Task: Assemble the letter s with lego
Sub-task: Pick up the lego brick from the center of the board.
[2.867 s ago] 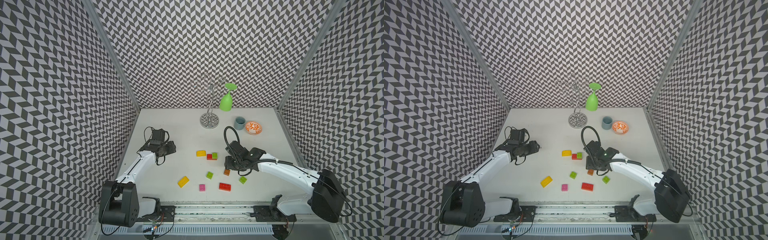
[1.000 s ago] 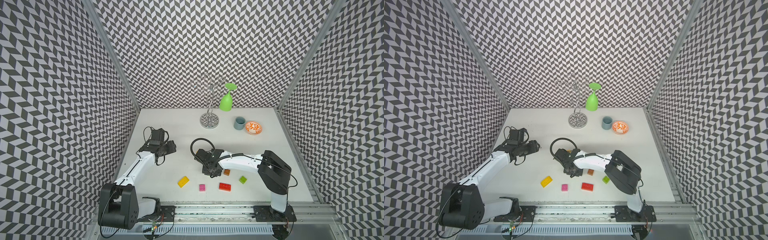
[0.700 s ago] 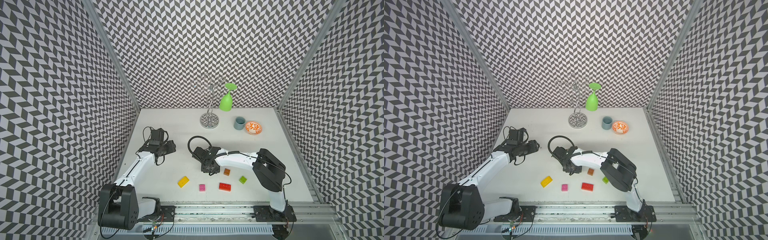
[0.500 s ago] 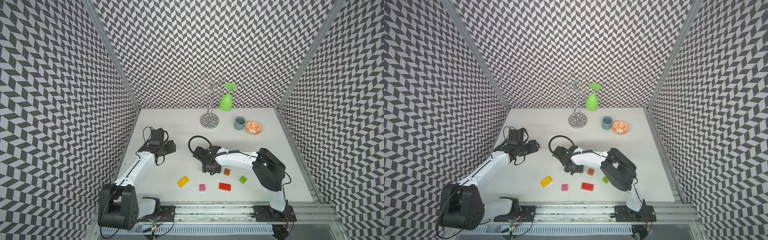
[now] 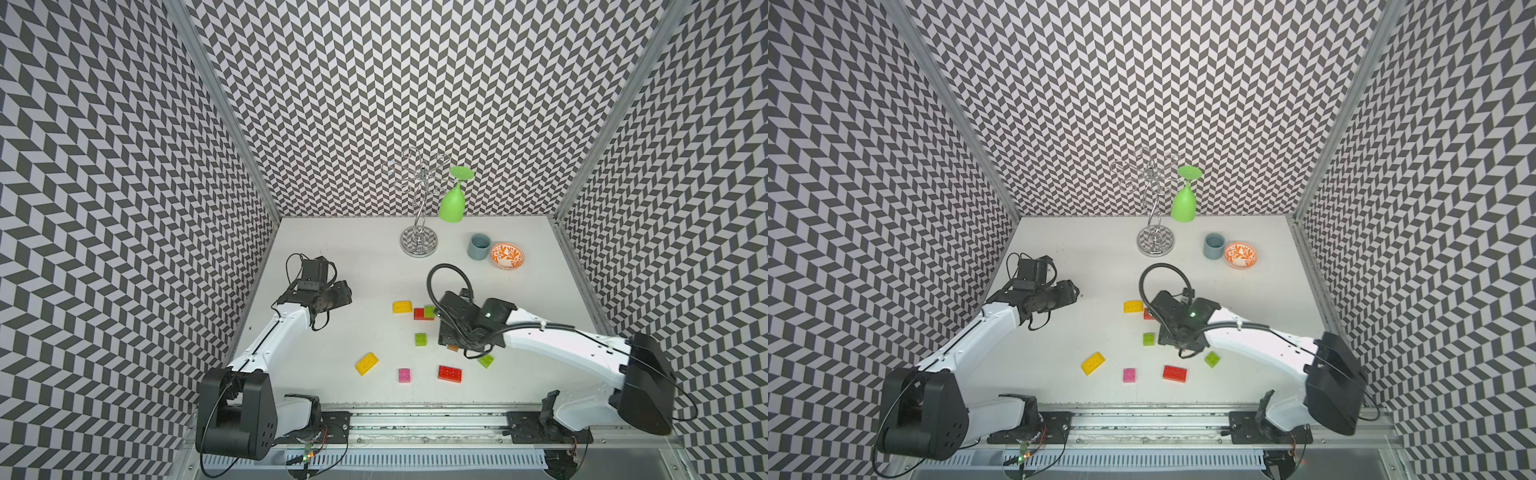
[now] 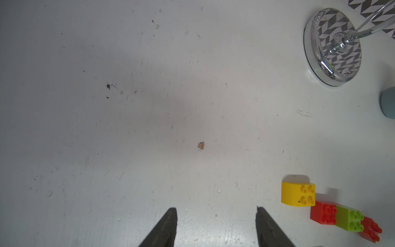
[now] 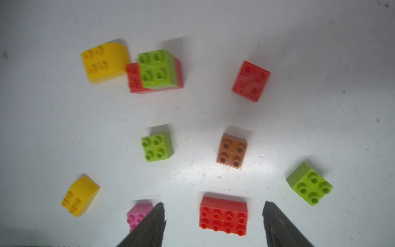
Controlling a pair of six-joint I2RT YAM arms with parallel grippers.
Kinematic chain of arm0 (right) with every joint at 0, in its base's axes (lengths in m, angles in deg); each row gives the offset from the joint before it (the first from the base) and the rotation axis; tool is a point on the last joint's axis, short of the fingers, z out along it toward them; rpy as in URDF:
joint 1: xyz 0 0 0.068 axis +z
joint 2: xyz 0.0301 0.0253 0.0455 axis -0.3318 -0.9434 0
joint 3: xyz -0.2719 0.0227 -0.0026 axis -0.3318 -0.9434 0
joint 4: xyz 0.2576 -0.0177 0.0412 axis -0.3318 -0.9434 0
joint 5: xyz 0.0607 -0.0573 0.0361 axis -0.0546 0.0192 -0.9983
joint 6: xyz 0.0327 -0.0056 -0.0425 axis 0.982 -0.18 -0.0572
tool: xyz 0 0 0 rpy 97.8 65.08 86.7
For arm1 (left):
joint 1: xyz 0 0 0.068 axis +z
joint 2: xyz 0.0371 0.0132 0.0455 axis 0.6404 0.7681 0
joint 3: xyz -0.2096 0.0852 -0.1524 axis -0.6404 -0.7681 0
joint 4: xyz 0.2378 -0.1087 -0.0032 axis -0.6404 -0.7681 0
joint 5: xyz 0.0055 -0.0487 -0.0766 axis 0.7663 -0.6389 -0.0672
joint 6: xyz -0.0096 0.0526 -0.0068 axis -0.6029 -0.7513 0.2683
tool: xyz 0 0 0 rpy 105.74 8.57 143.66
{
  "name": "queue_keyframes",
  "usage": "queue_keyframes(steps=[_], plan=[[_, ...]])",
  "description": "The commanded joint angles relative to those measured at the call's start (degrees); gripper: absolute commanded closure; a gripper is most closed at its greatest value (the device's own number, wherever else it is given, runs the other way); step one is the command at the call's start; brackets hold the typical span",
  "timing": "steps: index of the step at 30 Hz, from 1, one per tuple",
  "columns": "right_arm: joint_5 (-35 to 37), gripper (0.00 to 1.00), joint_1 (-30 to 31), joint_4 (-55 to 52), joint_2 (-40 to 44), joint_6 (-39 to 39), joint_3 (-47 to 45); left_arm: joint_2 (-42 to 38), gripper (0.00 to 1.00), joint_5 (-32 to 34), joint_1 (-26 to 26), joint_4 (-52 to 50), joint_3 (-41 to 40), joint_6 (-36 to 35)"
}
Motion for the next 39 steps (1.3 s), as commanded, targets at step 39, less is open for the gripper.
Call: queue_keyframes(steps=[39], plan=[[-6.12, 0.6, -13.17, 10.95, 7.66, 9.42, -22.9, -0.49, 0.46, -1.98, 0.44, 1.35, -0.66, -0.16]])
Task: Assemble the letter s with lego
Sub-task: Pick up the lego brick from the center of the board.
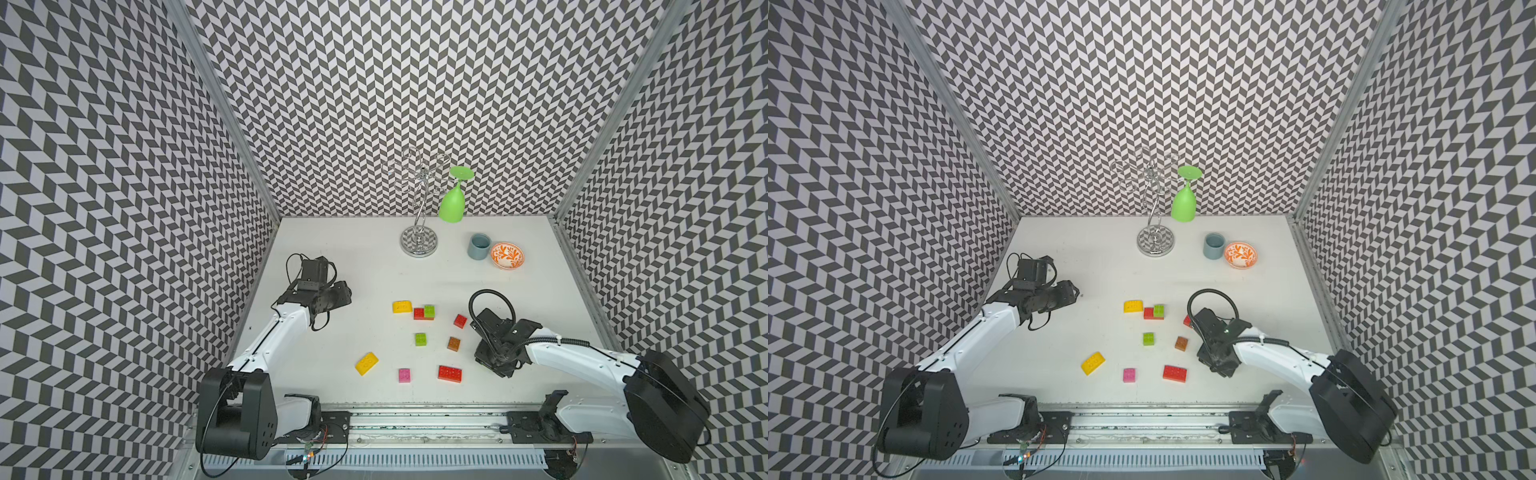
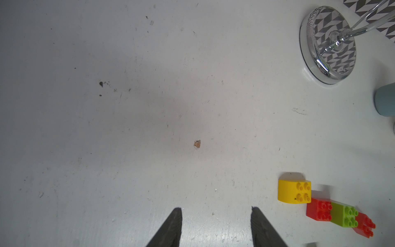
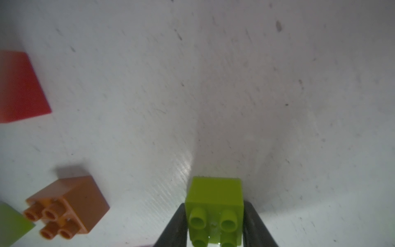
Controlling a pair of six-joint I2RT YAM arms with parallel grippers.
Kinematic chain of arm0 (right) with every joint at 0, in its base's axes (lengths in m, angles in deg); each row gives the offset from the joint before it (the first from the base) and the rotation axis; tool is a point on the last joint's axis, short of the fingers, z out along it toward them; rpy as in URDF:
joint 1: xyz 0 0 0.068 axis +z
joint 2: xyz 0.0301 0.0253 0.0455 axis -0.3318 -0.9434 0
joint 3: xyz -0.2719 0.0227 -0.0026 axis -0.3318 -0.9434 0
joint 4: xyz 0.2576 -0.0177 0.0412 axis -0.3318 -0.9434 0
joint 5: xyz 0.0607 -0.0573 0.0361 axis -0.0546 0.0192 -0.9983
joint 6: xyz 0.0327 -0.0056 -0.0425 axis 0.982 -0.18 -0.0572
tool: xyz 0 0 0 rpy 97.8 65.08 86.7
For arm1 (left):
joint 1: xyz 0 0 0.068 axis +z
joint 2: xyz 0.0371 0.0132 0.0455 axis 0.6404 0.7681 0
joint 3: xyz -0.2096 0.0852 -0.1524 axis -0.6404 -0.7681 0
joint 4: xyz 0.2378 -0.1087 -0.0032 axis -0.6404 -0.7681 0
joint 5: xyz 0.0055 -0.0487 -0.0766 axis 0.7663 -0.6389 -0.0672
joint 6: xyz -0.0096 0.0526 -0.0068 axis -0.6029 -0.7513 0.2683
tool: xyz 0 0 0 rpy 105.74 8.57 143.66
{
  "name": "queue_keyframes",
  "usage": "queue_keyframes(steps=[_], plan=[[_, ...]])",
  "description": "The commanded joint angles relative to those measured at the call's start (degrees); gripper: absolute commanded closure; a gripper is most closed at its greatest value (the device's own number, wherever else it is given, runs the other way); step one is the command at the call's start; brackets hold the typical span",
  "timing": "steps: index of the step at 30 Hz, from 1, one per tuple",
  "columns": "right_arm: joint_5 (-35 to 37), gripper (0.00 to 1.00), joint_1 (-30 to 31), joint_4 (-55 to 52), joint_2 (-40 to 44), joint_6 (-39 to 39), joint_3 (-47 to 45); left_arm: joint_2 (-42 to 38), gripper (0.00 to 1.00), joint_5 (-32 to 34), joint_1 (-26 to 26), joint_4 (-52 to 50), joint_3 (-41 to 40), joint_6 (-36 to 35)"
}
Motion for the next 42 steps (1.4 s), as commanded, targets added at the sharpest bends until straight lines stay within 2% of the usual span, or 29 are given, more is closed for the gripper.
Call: queue_keyframes(steps=[1, 3, 5, 6, 9, 14, 21, 26, 31, 34, 37, 42], plan=[[2.35, 0.6, -0.26, 0.3, 1.39, 0.02, 0.48, -0.47, 0.46, -0.74, 0.27, 1.28, -0.52, -0.18], [3.05, 0.57, -0.21, -0.37, 1.21, -0.53, 1.01, -0.38, 0.47, -0.75, 0.22, 1.28, -0.47, -0.15], [3.27, 0.45, -0.25, -1.02, 0.51, -1.12, 1.68, -0.31, 0.47, -0.63, 0.13, 1.28, -0.53, -0.19], [3.24, 0.42, -0.23, -1.2, 0.1, -1.5, 2.02, -0.38, 0.47, -0.58, 0.09, 1.27, -0.53, -0.14], [3.36, 0.41, -0.25, -1.88, -1.23, -2.69, 3.12, -0.44, 0.47, -0.4, 0.06, 1.19, -0.53, -0.13], [4.15, 0.51, -0.19, -1.7, -0.82, -3.11, 3.33, -0.4, 0.47, -0.36, 0.06, 1.19, -0.53, -0.13], [4.69, 0.71, -0.2, -1.79, -0.57, -3.99, 3.31, -0.44, 0.47, -0.4, 0.09, 1.17, -0.5, -0.13], [3.22, 0.87, 0.08, -2.9, -0.37, -9.53, 7.33, -0.59, 0.47, -0.32, 0.02, 1.18, -0.53, -0.13], [0.74, 0.92, 1.86, -7.96, -4.59, -17.31, 18.65, -0.18, 0.46, -2.29, -1.8, -0.81, 0.39, -0.6], [2.14, 0.99, 5.71, -10.32, -9.25, -19.69, 26.77, -0.21, 0.46, -6.16, -2.45, -2.64, 0.96, -0.84], [1.65, 1.0, 8.81, -9.75, -15.1, -22.05, 33.66, -1.12, 0.46, -8.46, -2.94, -3.12, -0.26, -0.84], [0.55, 1.0, 12.99, -9.05, -25.9, -26.98, 45.0, -1.67, 0.46, -7.89, -3.33, -1.42, -3.33, -0.84]])
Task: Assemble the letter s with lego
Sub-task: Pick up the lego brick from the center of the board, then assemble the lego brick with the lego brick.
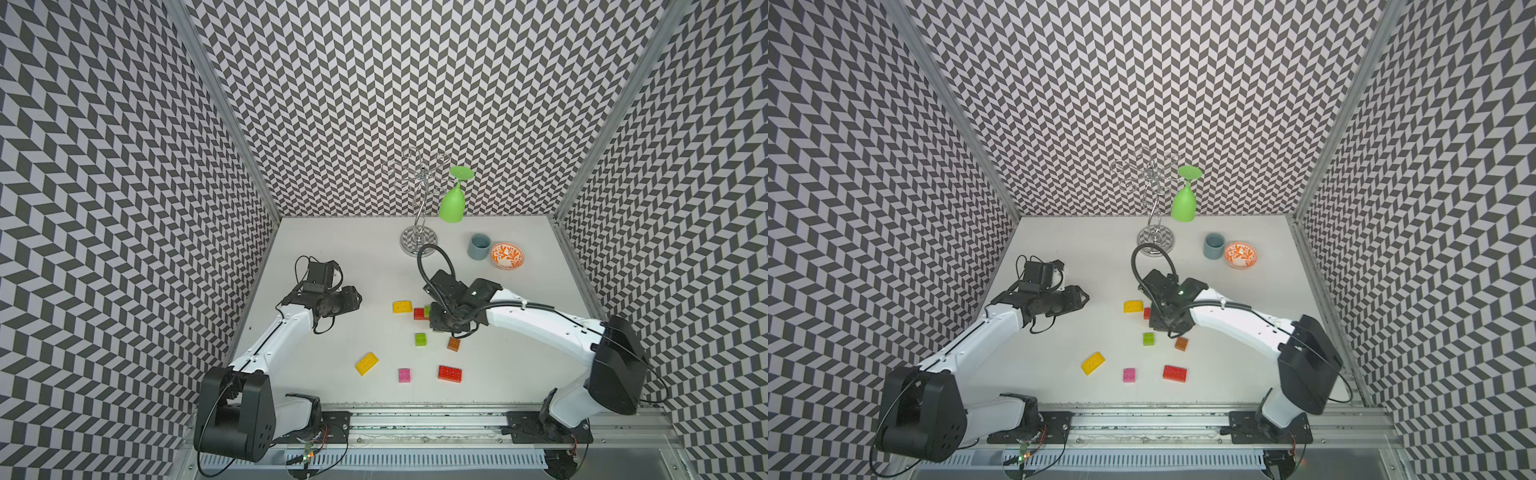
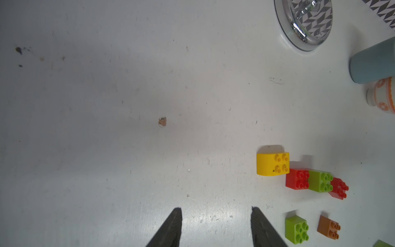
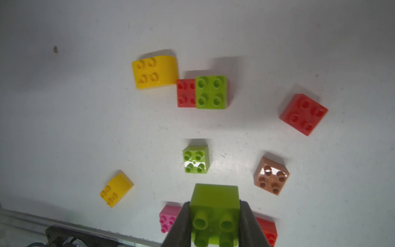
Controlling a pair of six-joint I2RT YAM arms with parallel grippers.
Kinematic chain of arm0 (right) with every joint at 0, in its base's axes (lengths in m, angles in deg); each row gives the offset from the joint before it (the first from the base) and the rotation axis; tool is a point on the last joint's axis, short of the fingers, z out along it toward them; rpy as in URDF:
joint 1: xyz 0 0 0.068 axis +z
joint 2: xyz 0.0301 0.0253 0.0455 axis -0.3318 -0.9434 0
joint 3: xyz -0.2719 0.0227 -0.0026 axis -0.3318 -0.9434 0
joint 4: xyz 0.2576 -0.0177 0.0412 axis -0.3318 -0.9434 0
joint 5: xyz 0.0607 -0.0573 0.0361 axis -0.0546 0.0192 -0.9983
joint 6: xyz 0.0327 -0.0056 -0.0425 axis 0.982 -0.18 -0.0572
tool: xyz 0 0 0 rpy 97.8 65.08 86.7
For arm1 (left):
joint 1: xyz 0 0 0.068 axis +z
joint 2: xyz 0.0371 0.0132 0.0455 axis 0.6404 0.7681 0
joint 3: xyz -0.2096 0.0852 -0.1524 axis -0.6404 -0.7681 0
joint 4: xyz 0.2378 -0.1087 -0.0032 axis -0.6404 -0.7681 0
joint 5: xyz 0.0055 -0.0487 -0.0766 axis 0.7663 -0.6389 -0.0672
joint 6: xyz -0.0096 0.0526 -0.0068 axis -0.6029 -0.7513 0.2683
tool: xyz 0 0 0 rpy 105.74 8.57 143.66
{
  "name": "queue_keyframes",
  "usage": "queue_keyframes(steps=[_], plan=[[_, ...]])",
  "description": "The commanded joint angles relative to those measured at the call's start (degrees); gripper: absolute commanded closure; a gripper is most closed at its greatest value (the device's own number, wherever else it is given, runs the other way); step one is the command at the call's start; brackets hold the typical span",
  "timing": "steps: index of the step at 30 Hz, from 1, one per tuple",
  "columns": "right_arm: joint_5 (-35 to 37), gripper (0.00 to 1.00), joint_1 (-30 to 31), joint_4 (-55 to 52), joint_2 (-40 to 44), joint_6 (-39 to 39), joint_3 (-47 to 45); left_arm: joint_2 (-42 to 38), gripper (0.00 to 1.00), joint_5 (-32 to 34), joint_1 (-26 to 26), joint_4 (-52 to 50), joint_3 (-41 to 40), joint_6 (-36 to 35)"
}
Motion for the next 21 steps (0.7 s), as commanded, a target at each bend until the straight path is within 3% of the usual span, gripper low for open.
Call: queue_keyframes(steps=[1, 11, 21], plan=[[-0.22, 1.0, 2.11, -0.98, -5.87, -5.29, 5.97, -1.19, 0.46, -1.43, -0.62, 0.8, -1.31, -0.57], [-2.78, 1.0, 3.3, -0.38, -14.42, -10.41, 9.2, -1.12, 0.46, -0.35, -0.44, 2.43, -2.19, -0.39], [-2.36, 1.0, 3.49, 0.4, -17.47, -9.96, 9.13, -1.23, 0.46, -0.12, -0.08, 2.61, -2.2, -0.33]])
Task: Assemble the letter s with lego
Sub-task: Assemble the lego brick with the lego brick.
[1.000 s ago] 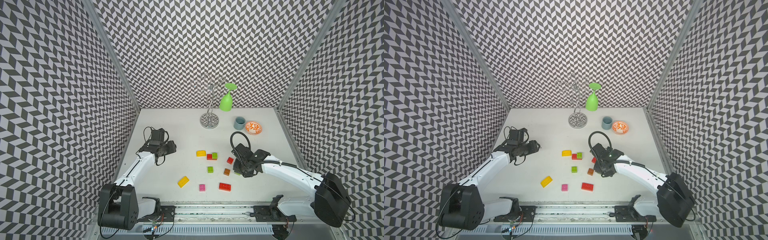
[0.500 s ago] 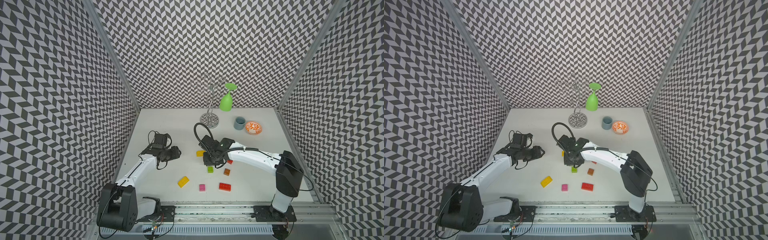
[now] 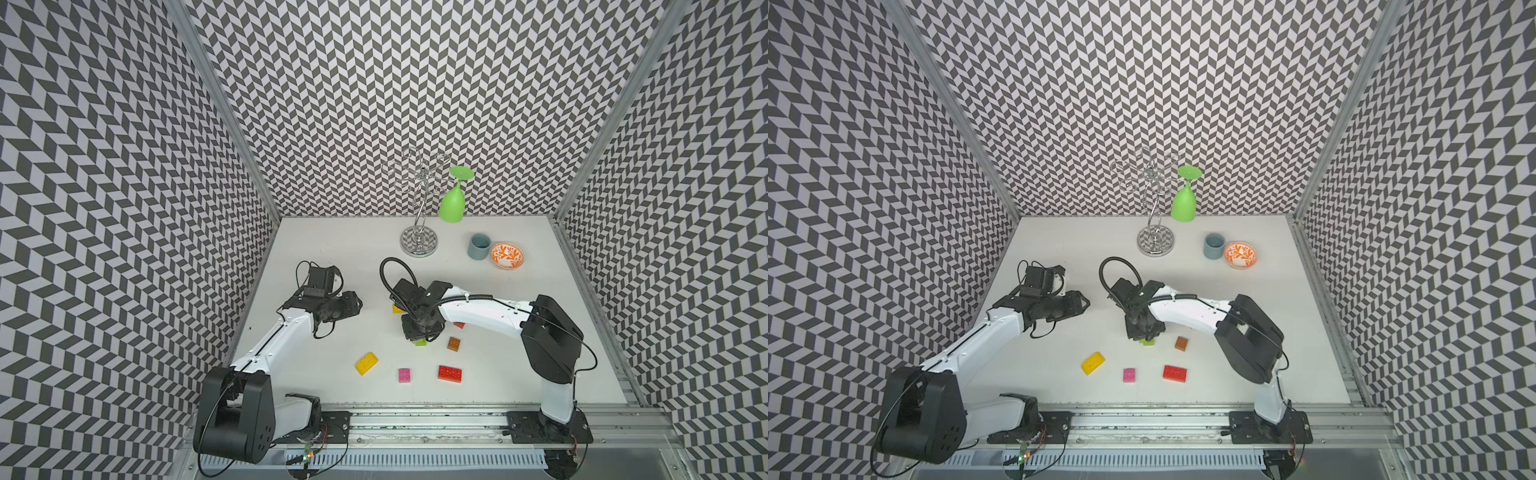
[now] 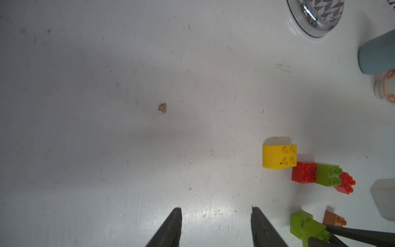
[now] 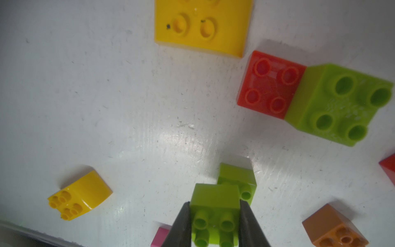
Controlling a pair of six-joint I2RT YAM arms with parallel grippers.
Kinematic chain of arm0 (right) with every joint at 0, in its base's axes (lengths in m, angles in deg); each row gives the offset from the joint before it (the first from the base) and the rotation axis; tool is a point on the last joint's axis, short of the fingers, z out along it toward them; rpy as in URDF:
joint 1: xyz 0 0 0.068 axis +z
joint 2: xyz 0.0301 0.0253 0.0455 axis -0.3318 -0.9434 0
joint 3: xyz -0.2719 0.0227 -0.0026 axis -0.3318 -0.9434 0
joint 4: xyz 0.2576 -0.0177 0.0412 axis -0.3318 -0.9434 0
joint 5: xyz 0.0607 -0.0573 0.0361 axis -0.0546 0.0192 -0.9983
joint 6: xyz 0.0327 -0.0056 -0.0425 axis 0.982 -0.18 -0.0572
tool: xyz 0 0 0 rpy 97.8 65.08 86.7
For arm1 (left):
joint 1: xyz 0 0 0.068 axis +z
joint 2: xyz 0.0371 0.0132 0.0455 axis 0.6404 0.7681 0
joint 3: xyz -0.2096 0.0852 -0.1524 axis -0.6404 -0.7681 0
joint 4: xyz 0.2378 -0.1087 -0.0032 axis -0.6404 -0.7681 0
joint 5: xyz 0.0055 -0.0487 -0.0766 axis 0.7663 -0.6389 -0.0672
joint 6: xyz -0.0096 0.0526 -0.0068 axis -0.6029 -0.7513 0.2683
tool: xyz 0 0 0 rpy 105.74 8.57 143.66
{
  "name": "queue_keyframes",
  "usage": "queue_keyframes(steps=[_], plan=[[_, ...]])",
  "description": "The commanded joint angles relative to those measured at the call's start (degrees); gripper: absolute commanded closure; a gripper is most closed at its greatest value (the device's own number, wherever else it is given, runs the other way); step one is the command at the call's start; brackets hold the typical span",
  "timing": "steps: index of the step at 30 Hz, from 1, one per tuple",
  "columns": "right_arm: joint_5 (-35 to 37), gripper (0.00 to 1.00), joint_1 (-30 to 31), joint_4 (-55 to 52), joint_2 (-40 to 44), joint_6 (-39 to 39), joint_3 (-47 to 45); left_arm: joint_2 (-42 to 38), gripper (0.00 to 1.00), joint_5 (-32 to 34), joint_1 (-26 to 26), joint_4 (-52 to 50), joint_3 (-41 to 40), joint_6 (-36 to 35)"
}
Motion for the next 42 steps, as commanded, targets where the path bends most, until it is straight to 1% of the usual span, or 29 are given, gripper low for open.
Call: queue_keyframes(steps=[1, 12, 24, 33, 40, 41, 42], plan=[[0.36, 1.0, 0.31, 0.53, -1.25, 0.24, 0.96, -1.14, 0.46, 0.19, 0.12, 1.25, -0.42, -0.38], [-0.36, 1.0, 0.21, 1.75, -2.23, 2.54, -0.28, -1.12, 0.46, 0.11, 0.38, 1.3, -0.39, -0.32], [-0.47, 1.0, -0.1, 3.61, -4.37, 4.12, -4.65, -1.23, 0.46, 0.21, 0.47, 1.34, -0.31, -0.23], [-0.49, 1.0, 0.43, 5.67, -2.2, 6.4, -8.89, -1.35, 0.46, 0.13, 0.62, 1.34, -0.32, -0.22], [-0.08, 1.0, 0.45, 5.42, -0.85, 6.15, -8.2, -1.36, 0.46, 0.1, 0.91, 1.43, -0.31, -0.22], [0.2, 0.92, 0.46, 5.12, -0.19, 5.95, -7.34, -1.36, 0.46, 0.14, 0.91, 1.42, -0.31, -0.22], [0.32, 0.81, 0.44, 5.06, 0.55, 5.61, -6.39, -1.41, 0.45, 0.11, 0.9, 1.41, -0.3, -0.25]])
